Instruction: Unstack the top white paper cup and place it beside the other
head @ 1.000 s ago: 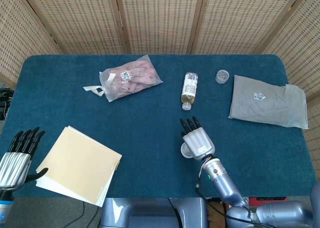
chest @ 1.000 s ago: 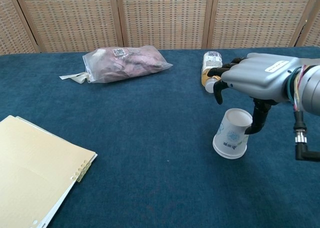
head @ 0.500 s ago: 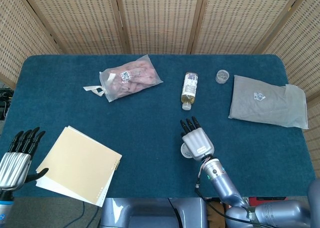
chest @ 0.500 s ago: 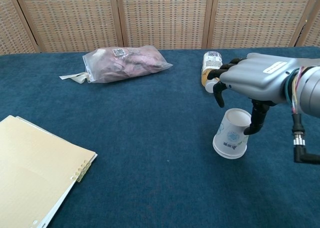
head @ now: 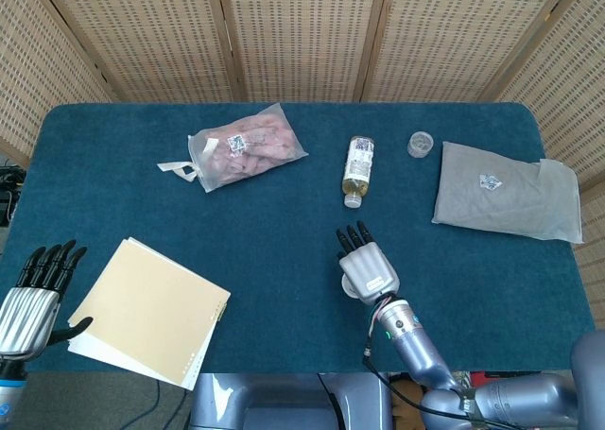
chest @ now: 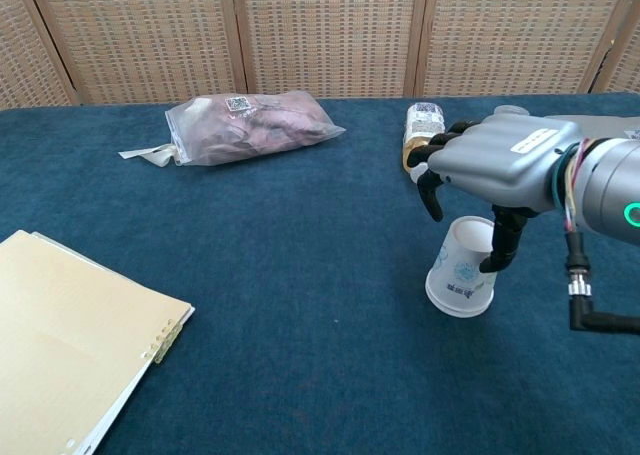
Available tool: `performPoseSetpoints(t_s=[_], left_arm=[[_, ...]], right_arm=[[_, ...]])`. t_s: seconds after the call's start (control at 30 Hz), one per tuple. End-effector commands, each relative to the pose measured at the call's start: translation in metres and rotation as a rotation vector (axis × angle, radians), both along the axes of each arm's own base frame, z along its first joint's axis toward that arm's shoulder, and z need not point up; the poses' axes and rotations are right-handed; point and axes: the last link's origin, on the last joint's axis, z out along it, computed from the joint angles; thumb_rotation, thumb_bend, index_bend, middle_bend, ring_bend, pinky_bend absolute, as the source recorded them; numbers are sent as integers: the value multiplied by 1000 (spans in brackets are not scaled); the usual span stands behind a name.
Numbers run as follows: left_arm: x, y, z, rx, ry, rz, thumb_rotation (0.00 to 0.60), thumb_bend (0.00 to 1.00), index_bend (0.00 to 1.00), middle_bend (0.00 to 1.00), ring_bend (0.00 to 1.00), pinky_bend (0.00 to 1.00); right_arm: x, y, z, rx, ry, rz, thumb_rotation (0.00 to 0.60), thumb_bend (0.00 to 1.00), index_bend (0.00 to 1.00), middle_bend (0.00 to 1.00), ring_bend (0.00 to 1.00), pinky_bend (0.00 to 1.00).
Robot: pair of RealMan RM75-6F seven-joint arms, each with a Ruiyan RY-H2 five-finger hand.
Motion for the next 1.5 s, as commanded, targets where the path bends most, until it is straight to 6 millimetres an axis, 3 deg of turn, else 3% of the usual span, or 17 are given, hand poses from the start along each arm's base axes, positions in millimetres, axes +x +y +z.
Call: performPoseSetpoints(t_s=[0.03, 0.57, 1.1, 1.5], left_arm=[[1, 0, -1, -3, -1, -3, 600, 146, 0, 0, 0, 0], [4, -1, -1, -11, -11, -15, 600, 146, 0, 0, 0, 0], [5, -2, -1, -16, -12, -24, 600, 146, 0, 0, 0, 0], [5, -3, 0, -7, -13, -26, 600, 147, 0, 0, 0, 0]], right_arm=[[0, -1, -1, -5, 10, 6, 600, 185, 393, 78, 0, 0], [-2, -1, 1, -29, 72, -9, 600, 185, 393, 62, 0, 0], [1, 1, 3, -35, 63, 16, 600, 194, 501, 169, 0, 0], [21, -1, 31, -98, 104, 71, 600, 198, 502, 165, 0, 0]])
